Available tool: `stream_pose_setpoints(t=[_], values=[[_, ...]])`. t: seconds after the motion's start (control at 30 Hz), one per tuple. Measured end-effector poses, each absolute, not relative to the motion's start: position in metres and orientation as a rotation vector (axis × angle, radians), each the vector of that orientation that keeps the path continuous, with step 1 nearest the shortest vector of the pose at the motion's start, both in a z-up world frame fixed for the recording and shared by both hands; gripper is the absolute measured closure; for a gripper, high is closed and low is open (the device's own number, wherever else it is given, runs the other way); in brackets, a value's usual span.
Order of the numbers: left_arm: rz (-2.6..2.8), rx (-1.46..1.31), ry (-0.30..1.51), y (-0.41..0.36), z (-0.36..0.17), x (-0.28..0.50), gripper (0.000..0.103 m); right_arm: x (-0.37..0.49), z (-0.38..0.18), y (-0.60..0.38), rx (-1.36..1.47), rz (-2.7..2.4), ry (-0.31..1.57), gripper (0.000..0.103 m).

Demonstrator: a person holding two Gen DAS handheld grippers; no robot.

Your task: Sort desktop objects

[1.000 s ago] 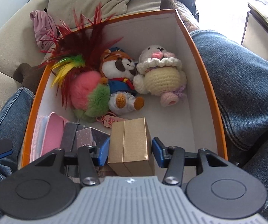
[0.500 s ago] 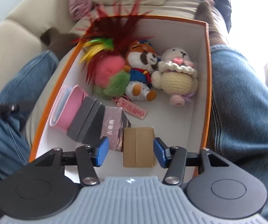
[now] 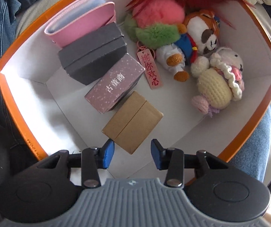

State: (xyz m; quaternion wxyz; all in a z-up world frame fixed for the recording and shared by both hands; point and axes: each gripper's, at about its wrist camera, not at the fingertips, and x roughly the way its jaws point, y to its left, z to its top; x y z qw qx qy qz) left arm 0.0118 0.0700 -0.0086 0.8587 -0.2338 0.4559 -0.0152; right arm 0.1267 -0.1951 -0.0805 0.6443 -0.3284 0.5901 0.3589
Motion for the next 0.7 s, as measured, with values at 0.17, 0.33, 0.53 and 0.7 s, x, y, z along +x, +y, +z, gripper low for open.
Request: stream_pose_setpoints(t=[0.17, 0.33, 0.53, 0.7], values=[[-0.027, -0.488, 0.975, 0.072, -0.016, 0.014, 0.047, 0.121, -0.087, -0.201, -0.766, 0.899, 1.26, 0.058], [-0.032, -0.489, 0.99, 0.071, -0.02, 0.015, 0.047, 0.125, -0.09, -0.205, -0.753, 0.906, 1.24, 0.058], [-0.031, -0.531, 0.983, 0.079, -0.013, 0.017, 0.047, 0.132, -0.085, -0.202, -0.773, 0.902, 1.183, 0.059], [-0.011, -0.487, 0.954, 0.076, -0.01, 0.012, 0.047, 0.138, -0.083, -0.21, -0.726, 0.91, 1.228, 0.06]])
